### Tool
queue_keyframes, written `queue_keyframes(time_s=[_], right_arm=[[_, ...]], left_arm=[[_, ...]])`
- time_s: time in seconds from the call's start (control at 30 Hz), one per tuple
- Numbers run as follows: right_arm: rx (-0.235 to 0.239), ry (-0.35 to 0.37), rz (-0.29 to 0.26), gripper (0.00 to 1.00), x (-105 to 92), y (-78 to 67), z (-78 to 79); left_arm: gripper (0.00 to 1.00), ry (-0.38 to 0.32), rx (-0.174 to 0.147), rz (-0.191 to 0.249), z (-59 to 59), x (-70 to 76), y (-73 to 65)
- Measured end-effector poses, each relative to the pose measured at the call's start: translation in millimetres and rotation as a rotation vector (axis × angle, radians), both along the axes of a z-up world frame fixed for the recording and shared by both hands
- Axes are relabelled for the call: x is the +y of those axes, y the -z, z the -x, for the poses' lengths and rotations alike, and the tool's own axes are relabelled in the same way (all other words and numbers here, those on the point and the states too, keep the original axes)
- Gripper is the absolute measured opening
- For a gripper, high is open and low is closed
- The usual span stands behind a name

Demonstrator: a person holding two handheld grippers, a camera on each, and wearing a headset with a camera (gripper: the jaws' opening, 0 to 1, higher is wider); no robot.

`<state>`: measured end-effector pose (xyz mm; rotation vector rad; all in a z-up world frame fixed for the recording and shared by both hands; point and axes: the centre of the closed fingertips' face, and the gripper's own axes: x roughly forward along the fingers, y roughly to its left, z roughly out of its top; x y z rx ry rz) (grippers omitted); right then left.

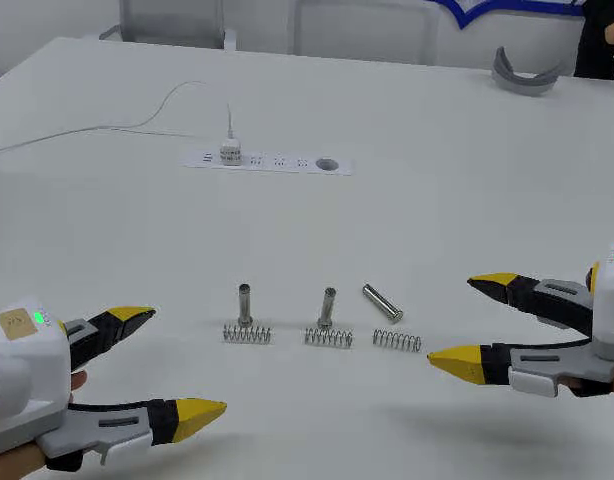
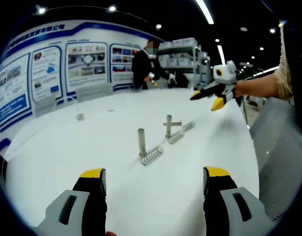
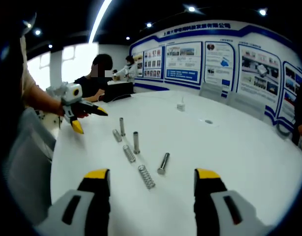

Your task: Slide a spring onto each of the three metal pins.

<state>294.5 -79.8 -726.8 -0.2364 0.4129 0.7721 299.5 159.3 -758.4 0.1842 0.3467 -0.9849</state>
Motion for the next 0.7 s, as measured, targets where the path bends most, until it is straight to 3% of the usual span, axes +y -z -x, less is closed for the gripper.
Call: queue_keyframes(time_s=[0.5,0.7], right_arm=[[-0.006,0.011,0.034,0.64,4.3,-8.2,-22.4],[0.031,0.044,0.056,0.57,2.5,-6.6,-37.3]], left_arm=[[0.82,-0.002,0.000,0.005,0.7,-0.7,-0.3],[0.81,-0.001,-0.002,0.003,0.6,-1.0,-1.0]])
